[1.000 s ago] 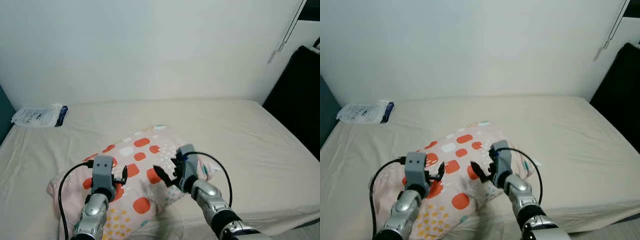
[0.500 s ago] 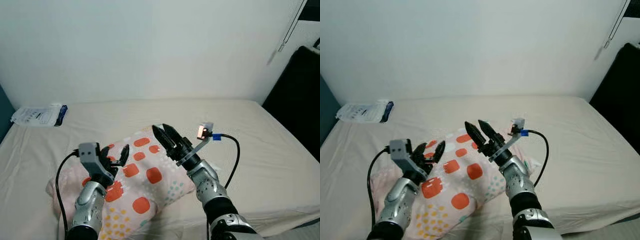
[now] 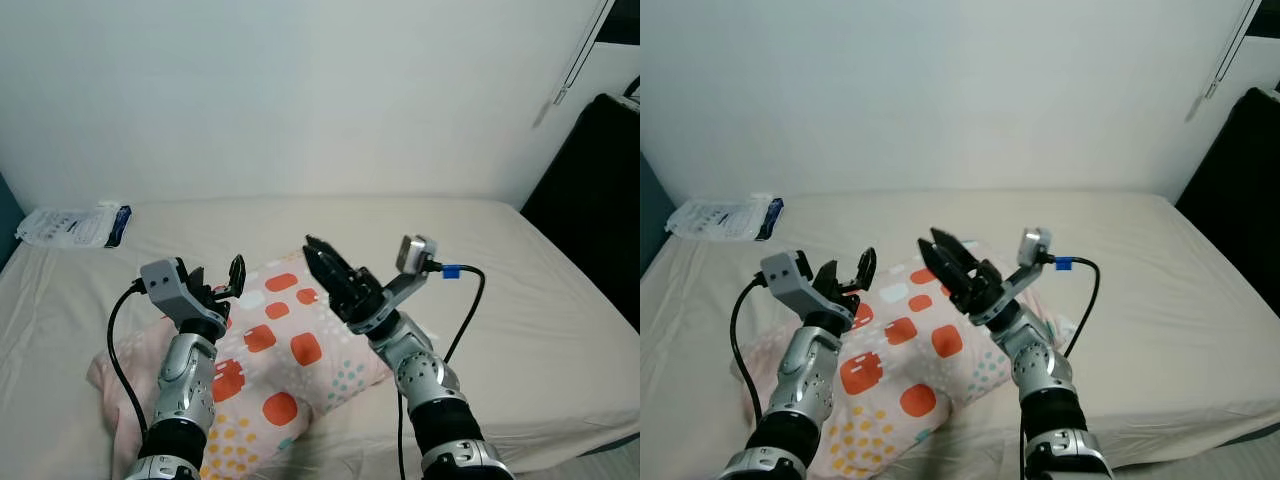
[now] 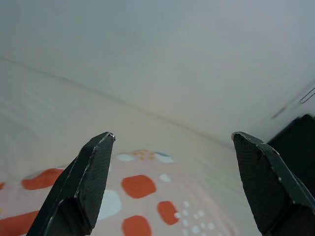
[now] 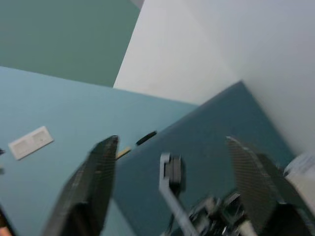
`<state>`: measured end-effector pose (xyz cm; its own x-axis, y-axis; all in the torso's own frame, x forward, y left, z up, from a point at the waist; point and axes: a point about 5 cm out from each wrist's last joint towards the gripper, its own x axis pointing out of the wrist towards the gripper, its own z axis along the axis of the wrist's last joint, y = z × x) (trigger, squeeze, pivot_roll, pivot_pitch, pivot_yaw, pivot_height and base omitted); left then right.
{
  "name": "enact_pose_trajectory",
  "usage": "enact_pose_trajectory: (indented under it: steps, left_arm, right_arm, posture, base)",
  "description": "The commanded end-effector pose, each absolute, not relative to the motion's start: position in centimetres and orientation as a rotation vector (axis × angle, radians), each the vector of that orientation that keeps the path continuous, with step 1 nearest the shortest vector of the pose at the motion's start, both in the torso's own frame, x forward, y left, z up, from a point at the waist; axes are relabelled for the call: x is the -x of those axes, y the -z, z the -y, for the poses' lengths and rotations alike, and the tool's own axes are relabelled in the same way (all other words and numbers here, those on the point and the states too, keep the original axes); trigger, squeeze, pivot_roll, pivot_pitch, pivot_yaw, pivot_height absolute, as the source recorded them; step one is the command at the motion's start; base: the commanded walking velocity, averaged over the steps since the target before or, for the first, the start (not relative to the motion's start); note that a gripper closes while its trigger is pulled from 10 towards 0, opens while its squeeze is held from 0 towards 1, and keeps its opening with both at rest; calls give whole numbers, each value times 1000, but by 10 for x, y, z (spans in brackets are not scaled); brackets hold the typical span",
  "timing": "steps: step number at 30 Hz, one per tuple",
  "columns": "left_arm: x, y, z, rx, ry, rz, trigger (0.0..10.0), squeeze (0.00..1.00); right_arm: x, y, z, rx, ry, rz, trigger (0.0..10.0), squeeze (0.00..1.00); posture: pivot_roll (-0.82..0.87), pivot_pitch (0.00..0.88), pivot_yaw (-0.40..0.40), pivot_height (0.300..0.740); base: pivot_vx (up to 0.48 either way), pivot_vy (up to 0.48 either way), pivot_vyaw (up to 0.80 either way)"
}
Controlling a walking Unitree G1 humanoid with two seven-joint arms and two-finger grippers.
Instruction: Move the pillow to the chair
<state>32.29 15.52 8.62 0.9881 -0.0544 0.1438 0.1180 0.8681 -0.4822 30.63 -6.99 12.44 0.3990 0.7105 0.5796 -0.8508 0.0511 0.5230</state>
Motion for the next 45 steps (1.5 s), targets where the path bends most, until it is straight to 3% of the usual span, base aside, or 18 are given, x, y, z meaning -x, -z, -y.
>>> enact_pose_trajectory:
  steps: [1, 2, 3, 7, 8, 10, 11, 19, 31, 36, 45]
  left_arm:
    - [-324, -88, -151, 541, 109, 127, 10000, 0]
    - [-324, -89, -151, 553, 114, 127, 10000, 0]
    - [-324, -91, -149, 579, 145, 131, 10000, 0]
    - [-323, -93, -146, 604, 201, 138, 10000, 0]
    - [-321, -95, -144, 613, 233, 143, 10000, 0]
    - [-320, -96, -142, 616, 250, 147, 10000, 0]
    - [-318, -97, -140, 623, 279, 151, 10000, 0]
    - [-309, -104, -129, 643, 428, 157, 10000, 0]
    - [-303, -114, -123, 666, 513, 162, 10000, 0]
    - [-303, -115, -123, 668, 525, 159, 10000, 0]
    - [-303, -116, -122, 666, 532, 154, 10000, 0]
  right_arm:
    - [-305, -126, 70, -939, -1211, 178, 4784, 0]
    - [-304, -125, 70, -954, -1217, 167, 4784, 0]
    - [-305, -123, 70, -967, -1194, 151, 0, 0]
    - [-305, -122, 72, -985, -1174, 140, 0, 0]
    - [-305, -123, 72, -975, -1168, 142, 2784, 0]
    - [-305, -124, 72, -966, -1167, 144, 2784, 0]
    - [-303, -125, 70, -962, -1189, 142, 10000, 0]
    - [-300, -129, 65, -979, -1239, 139, 10000, 0]
    - [-311, -119, 69, -929, -1108, 44, 10000, 0]
    - [-300, -135, 68, -1039, -1263, 109, 10000, 0]
    - [-293, -145, 68, -1099, -1362, 148, 10000, 0]
  posture:
    - [66, 0, -74, 740]
    - [66, 0, -73, 740]
    - [66, 0, -74, 740]
    - [70, 0, -74, 740]
    - [73, 0, -77, 740]
    - [73, 0, -77, 740]
    - [75, 0, -78, 740]
    - [80, 0, -80, 740]
    - [83, 0, -81, 740]
    - [80, 0, -79, 740]
    - [80, 0, -77, 740]
  base:
    - [0, 0, 0]
    - [0, 0, 0]
    - [0, 0, 0]
    - [0, 0, 0]
    - [0, 0, 0]
    - [0, 0, 0]
    - [0, 0, 0]
    - [0, 0, 0]
    - [0, 0, 0]
    - [0, 0, 0]
    - [0, 0, 0]
